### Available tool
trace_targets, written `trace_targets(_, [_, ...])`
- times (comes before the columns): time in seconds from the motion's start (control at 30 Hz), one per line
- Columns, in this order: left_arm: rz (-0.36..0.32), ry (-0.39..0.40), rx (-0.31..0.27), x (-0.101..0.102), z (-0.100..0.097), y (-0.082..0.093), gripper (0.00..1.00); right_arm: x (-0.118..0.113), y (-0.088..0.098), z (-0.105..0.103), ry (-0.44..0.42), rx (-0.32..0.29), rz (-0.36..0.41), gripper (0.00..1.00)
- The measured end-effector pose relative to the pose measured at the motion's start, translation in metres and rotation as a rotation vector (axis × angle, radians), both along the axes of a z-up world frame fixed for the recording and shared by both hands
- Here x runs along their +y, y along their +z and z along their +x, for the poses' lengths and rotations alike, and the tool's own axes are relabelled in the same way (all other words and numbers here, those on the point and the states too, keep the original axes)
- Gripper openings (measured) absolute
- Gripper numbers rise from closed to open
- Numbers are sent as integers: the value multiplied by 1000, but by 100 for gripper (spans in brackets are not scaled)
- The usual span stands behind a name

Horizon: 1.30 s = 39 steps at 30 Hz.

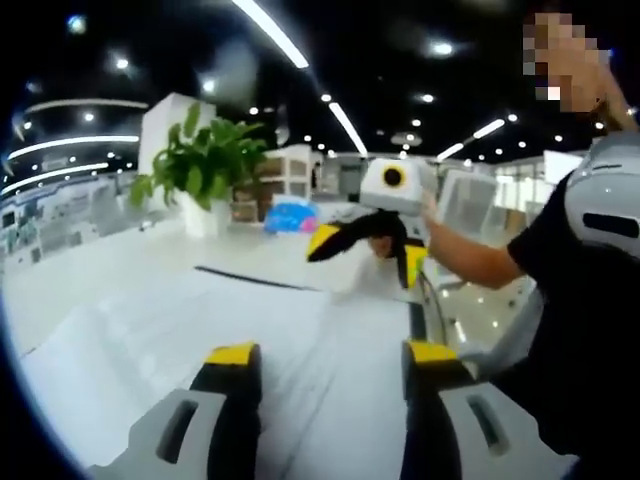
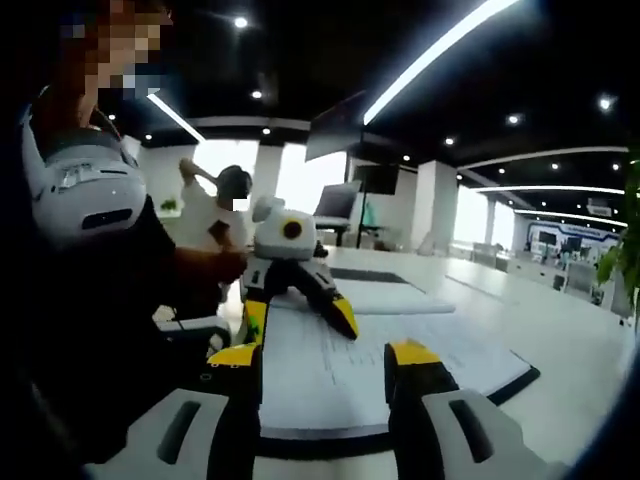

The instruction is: Flip through the bound document one page at a time

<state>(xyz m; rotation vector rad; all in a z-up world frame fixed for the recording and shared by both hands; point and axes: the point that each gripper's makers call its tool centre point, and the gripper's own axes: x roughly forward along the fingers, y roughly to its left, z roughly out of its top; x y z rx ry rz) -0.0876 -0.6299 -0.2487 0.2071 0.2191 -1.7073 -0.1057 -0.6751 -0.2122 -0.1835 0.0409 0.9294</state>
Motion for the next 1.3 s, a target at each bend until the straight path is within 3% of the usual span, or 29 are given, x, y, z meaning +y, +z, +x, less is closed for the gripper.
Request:
trace_targets(0.53, [-2, 22, -45, 1, 5, -4, 56, 11, -2, -4, -10, 13, 25, 50])
trace_targets(0.87, [-2, 50, -30, -3, 11, -5, 56, -3, -4, 4, -75, 38, 59, 50])
trace_targets(1.3, [-4, 52, -23, -4, 10, -6, 56, -7, -6, 3, -81, 55, 75, 49])
